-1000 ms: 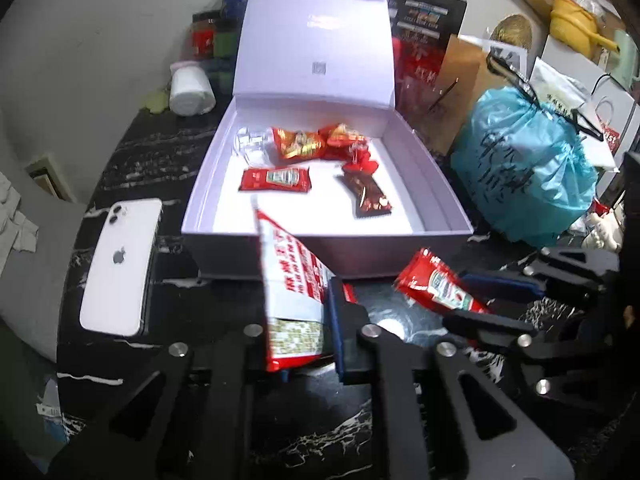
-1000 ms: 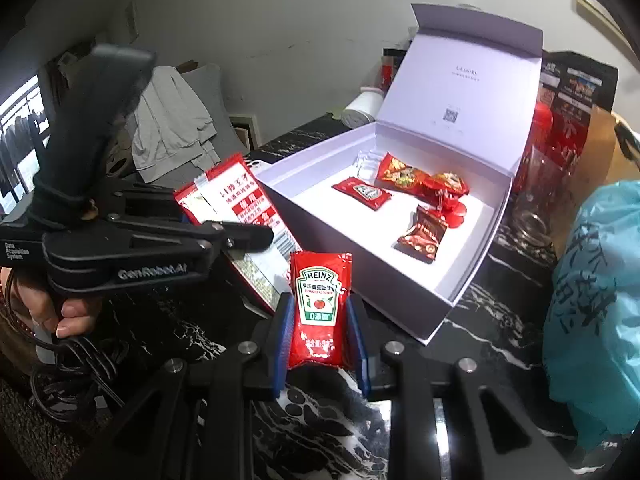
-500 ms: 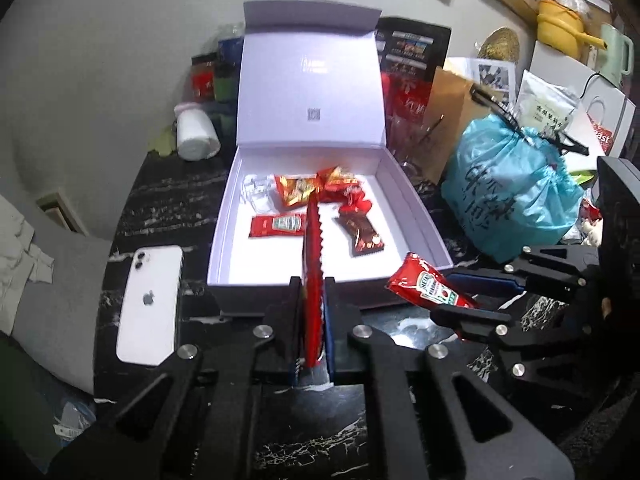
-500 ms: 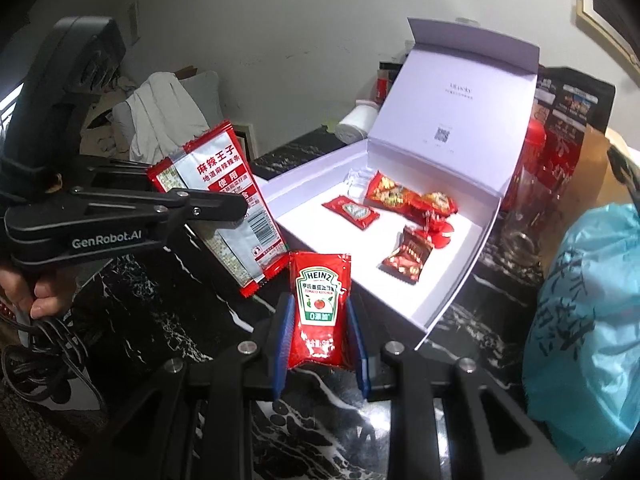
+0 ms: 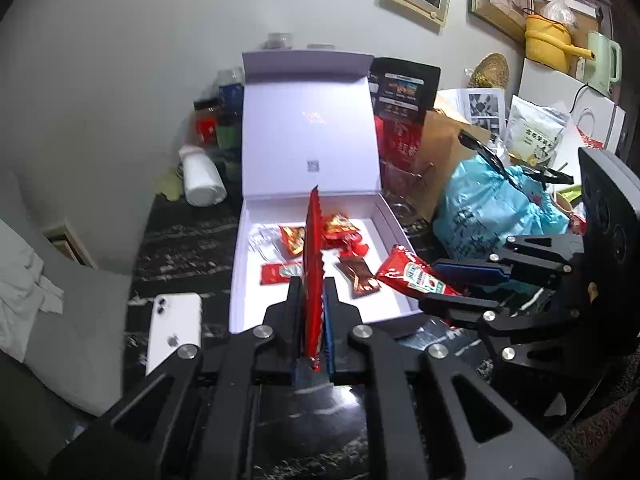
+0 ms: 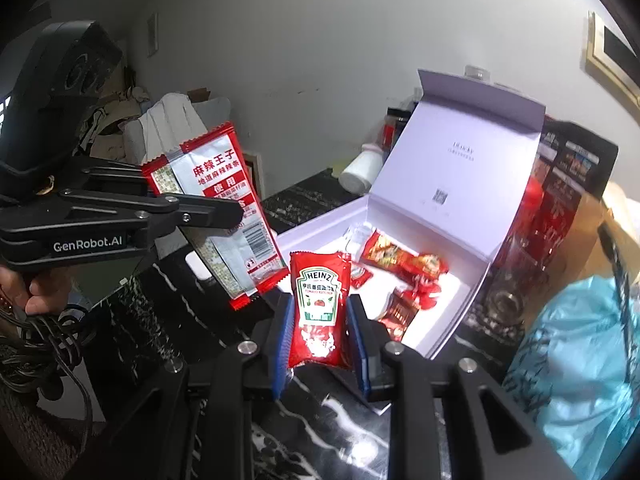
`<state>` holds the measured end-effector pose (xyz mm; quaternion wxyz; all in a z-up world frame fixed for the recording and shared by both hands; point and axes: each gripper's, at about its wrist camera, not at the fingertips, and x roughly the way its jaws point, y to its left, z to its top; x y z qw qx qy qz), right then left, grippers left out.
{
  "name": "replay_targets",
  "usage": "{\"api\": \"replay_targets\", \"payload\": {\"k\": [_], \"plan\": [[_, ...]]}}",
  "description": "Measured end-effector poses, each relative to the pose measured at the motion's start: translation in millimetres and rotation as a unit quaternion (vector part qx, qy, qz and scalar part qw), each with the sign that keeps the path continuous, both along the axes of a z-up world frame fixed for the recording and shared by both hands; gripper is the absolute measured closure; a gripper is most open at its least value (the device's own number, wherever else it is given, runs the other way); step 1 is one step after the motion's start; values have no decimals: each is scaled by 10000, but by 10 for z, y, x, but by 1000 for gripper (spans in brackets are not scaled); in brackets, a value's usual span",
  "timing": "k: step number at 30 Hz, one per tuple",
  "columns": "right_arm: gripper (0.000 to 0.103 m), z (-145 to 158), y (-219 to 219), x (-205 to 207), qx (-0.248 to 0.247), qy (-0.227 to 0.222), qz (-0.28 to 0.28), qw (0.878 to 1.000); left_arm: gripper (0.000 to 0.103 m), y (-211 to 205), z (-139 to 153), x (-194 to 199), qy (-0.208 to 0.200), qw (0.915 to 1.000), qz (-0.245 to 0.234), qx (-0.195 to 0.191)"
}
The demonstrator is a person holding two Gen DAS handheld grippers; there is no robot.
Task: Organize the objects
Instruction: 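Carry the ketchup packet into the box with right tool while left carries the spicy-strip bag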
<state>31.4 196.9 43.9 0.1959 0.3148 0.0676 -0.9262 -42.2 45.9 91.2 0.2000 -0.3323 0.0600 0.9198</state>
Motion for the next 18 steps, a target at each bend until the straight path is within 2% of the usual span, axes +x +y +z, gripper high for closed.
{"api": "replay_targets", "payload": {"k": [7, 18], "plan": [[77, 137, -18, -141, 77, 76, 42, 9999, 94, -1, 125, -181, 143, 9998, -7, -101], [77, 262, 70, -479, -7, -3, 3, 10000, 94, 76, 169, -586, 103, 9999, -98, -78]]}}
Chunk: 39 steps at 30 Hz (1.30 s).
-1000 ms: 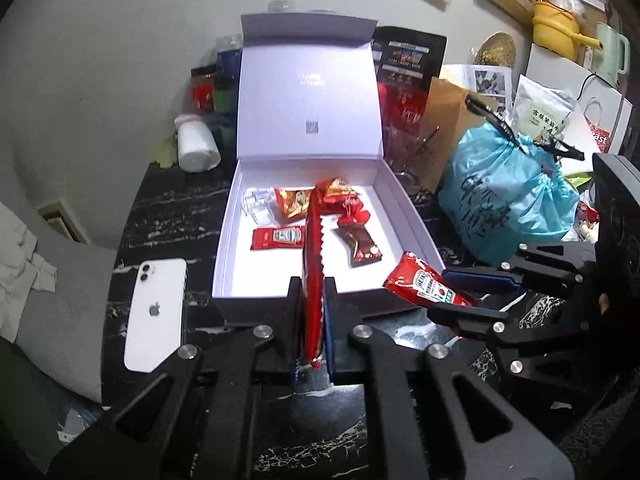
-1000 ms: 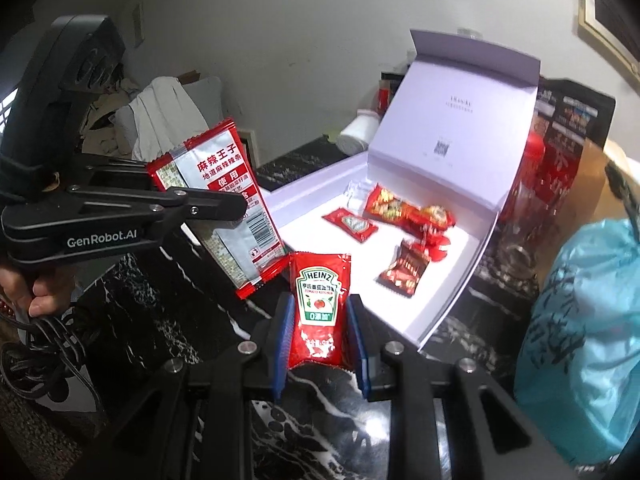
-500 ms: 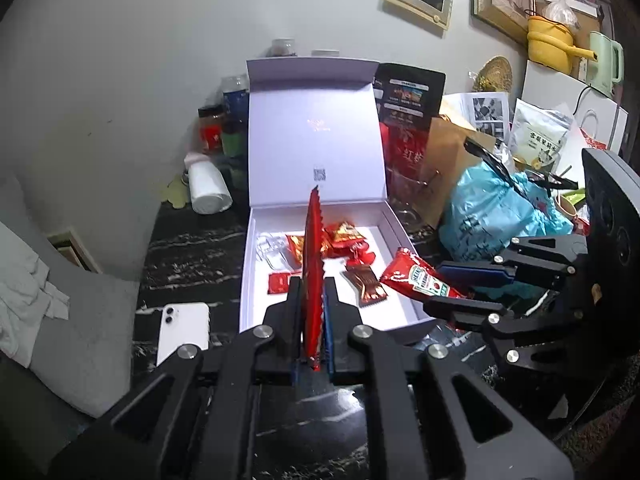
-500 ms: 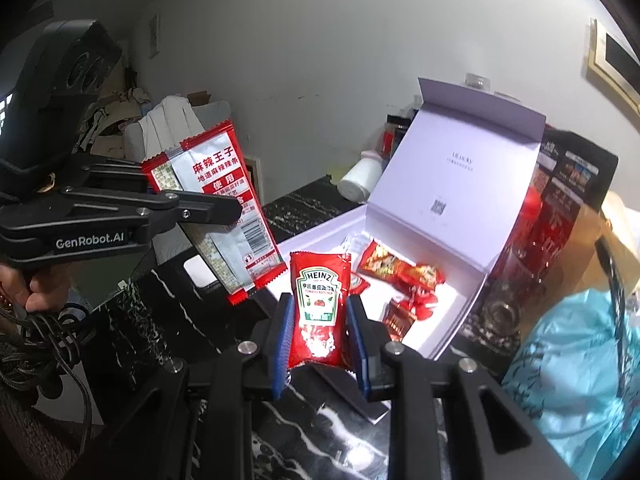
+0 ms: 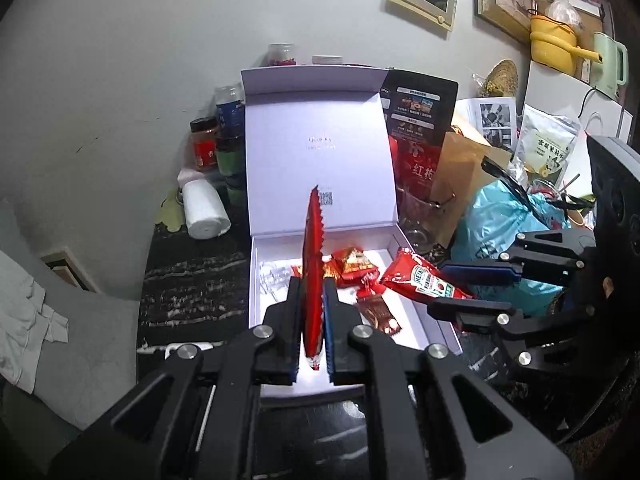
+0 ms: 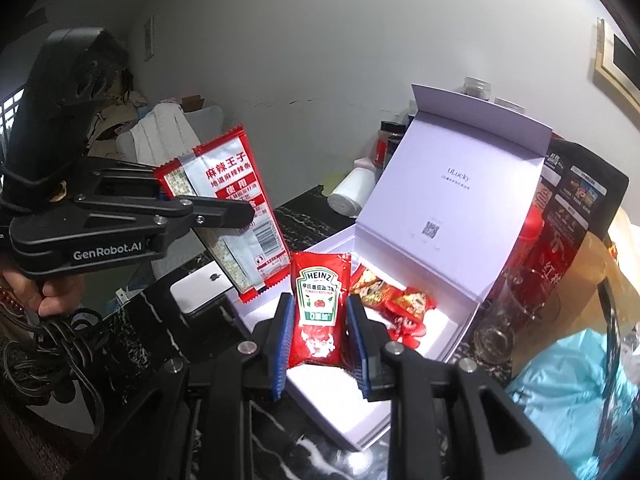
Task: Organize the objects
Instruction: 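Carry the ketchup packet into the box with right tool while left carries the spicy-strip bag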
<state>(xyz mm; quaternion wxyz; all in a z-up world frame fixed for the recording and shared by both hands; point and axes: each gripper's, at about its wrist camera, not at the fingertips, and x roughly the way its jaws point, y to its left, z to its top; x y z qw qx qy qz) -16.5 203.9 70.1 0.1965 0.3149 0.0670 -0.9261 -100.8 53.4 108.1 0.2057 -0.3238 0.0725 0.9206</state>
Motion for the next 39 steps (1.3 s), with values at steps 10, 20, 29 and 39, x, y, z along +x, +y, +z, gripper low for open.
{"api": "replay_targets", "payload": {"k": [10, 20, 29, 39], "plan": [[77, -43, 118, -400, -42, -117, -88, 9999, 94, 168, -184, -542, -211, 9997, -73, -33], [77, -409, 254, -847, -284, -490, 2, 9984, 94, 238, -641, -993, -712, 9973, 185, 10], [77, -633, 362, -1034, -217, -789, -218, 9964, 94, 327, -803, -1174, -646, 9974, 330, 27], [77, -1016, 325, -1258, -84, -1290, -355, 9910, 94, 387, -1036, -1240, -705, 9966, 339, -266]]}}
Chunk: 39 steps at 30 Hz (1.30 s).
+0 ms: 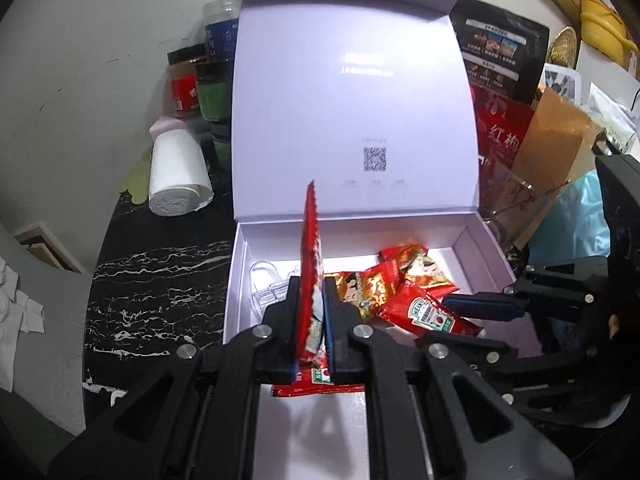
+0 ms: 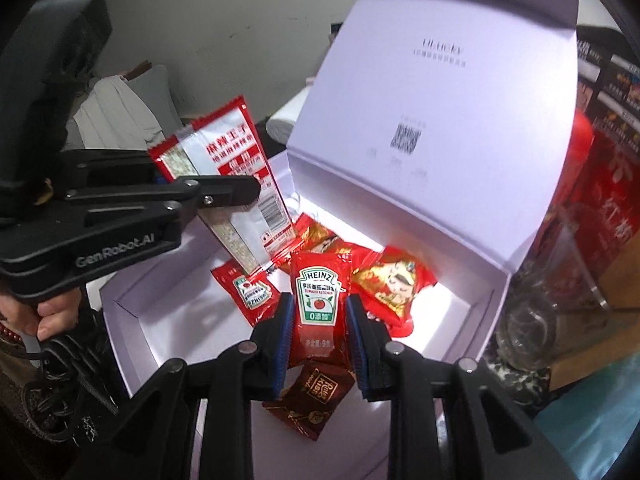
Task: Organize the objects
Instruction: 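Carry the ketchup packet into the box with right tool while left carries the spicy-strip bag, then lower the spicy-strip bag into the box with left tool while right releases the ketchup packet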
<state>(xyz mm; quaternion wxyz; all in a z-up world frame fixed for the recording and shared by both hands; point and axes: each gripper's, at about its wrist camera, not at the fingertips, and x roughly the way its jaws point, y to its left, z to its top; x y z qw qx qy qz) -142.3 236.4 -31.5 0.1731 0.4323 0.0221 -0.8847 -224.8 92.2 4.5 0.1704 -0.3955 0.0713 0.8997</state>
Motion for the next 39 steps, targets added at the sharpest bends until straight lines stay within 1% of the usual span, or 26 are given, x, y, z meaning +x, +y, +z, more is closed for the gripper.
{"api": "replay_targets", "payload": {"k": [3, 4, 5, 6, 7, 10, 14, 17, 19, 34, 37, 39], "plan": [[76, -137, -22, -60, -79, -155, 2, 9998, 91, -23, -99, 23, 158, 9998, 94, -20], [76, -208, -17, -100, -146, -241, 13, 9996, 91, -56, -166, 34, 136, 9998, 118, 19], [77, -295, -30, -139, -156, -433, 10, 9989, 91, -95, -220, 28, 25, 9998, 120, 145], [74, -288, -20, -147, -228, -455, 11, 9987, 91, -143, -273, 14, -155, 9993, 119, 304], [74, -271, -8, -132, -272, -362, 4, 9990, 91, -184, -308, -5, -291, 9986, 138, 425], [74, -271, -13, -135, -181, -372, -42, 9991, 90, -206, -314, -19, -314, 9983, 143, 469], [74, -256, -41, -113, -90, -310, 93, 9994, 89, -182, -365, -37, -395, 9982, 126, 439], [74, -246, -46, -114, -10, -300, 52, 9995, 89, -166, -385, -42, -420, 9982, 122, 406], [74, -239, -42, -115, -9, -296, 60, 9995, 88, -172, -405, -43, -417, 9982, 147, 397], [74, -196, 1, -140, 54, -324, -42, 9995, 86, -148, -401, -44, -374, 9986, 168, 337], [72, -183, 18, -149, 28, -335, -41, 9994, 86, -135, -390, -44, -381, 9986, 180, 313], [68, -174, 23, -150, 6, -350, -15, 9994, 86, -100, -370, -16, -337, 9991, 173, 195]]}}
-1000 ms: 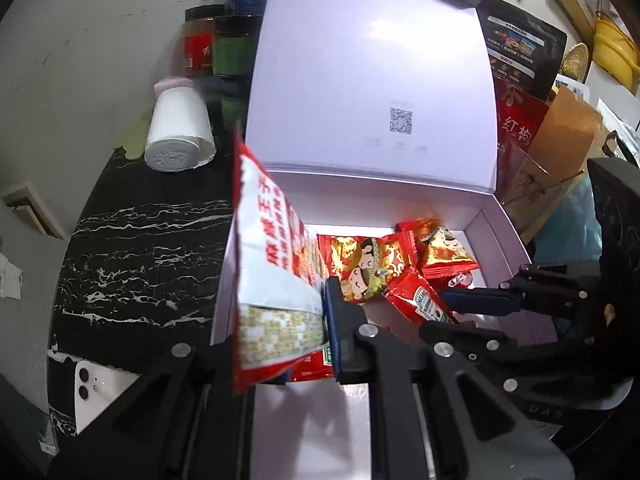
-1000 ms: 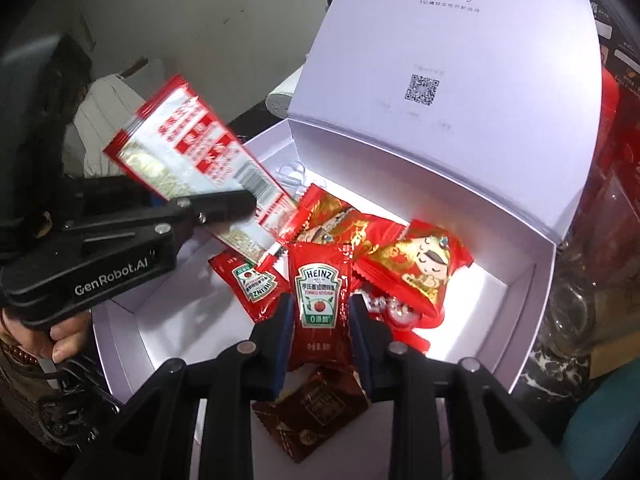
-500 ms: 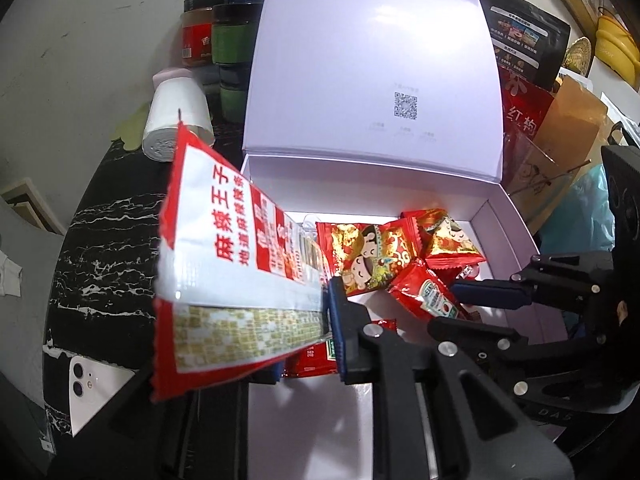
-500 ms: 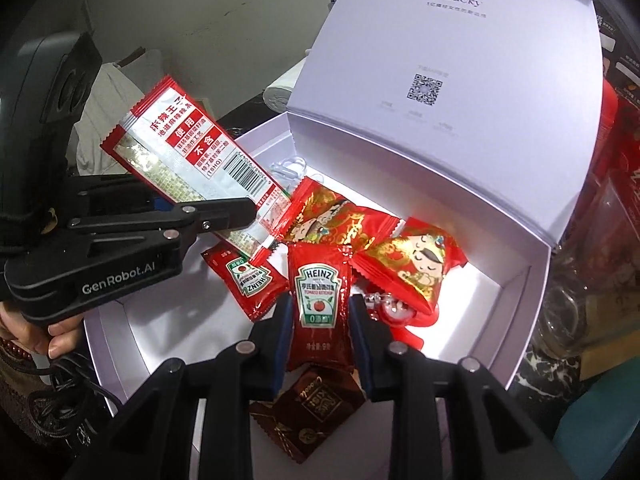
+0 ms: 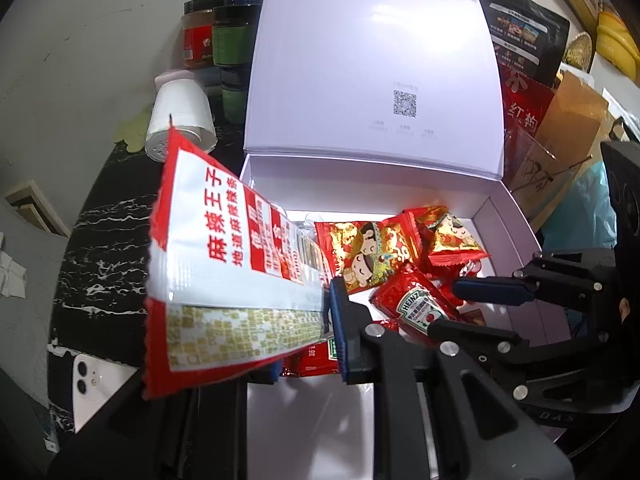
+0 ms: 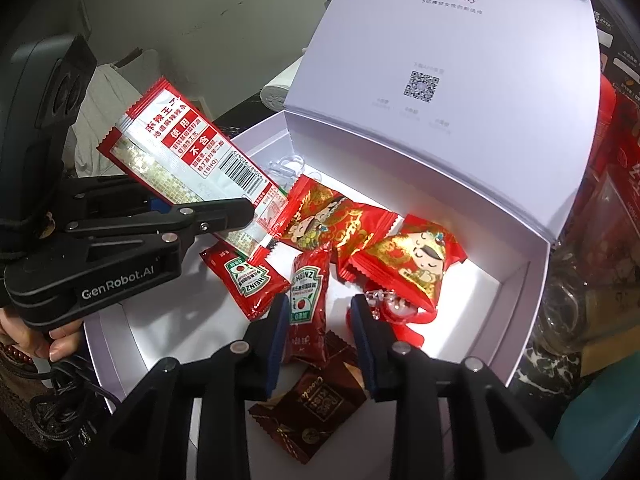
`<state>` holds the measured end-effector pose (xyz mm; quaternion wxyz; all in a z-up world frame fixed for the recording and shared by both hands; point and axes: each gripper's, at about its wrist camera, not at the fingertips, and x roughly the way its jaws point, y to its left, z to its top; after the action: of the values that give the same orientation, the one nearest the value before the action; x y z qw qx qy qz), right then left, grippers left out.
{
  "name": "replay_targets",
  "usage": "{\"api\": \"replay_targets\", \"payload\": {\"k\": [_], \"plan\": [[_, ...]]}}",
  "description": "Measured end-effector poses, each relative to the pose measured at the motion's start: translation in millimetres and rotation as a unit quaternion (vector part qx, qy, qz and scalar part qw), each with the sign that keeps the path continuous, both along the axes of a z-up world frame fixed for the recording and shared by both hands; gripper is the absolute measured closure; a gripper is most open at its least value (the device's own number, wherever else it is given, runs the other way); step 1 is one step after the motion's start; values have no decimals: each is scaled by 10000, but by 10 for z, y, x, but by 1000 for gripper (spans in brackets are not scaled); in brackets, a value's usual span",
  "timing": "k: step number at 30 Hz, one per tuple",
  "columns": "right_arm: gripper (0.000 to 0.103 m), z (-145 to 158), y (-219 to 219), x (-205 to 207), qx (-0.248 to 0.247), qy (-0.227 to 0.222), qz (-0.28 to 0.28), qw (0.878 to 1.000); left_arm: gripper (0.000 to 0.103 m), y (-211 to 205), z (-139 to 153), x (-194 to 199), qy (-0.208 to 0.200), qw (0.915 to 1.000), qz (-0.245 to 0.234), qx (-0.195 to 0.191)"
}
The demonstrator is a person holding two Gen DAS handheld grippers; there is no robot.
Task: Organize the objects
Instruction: 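Lower the spicy-strip bag into the box with left tool while right releases the ketchup packet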
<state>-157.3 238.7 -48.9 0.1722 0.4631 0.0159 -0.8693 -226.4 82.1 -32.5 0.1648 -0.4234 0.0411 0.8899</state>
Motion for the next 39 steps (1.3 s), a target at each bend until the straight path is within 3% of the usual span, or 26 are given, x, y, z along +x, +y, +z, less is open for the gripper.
{"api": "replay_targets", "payload": {"k": [5, 14, 18, 33, 35, 39], "plan": [[56, 13, -12, 29, 199, -55, -4, 9998, 86, 126, 91, 158, 230, 9991, -78, -360], [56, 275, 17, 396, 444, 69, -311, 9985, 86, 205, 280, 341, 333, 9988, -17, -365], [55, 248, -105, 394, 392, 141, -450, 9981, 86, 212, 375, 453, 382, 9984, 99, -412], [49, 623, -123, 745, 535, 447, -675, 9953, 83, 160, 728, 805, 750, 9946, 448, -564], [48, 677, -135, 812, 561, 553, -673, 9946, 81, 154, 779, 859, 798, 9938, 488, -596], [45, 770, -127, 926, 501, 714, -692, 9938, 67, 128, 880, 975, 910, 9924, 568, -595]]}}
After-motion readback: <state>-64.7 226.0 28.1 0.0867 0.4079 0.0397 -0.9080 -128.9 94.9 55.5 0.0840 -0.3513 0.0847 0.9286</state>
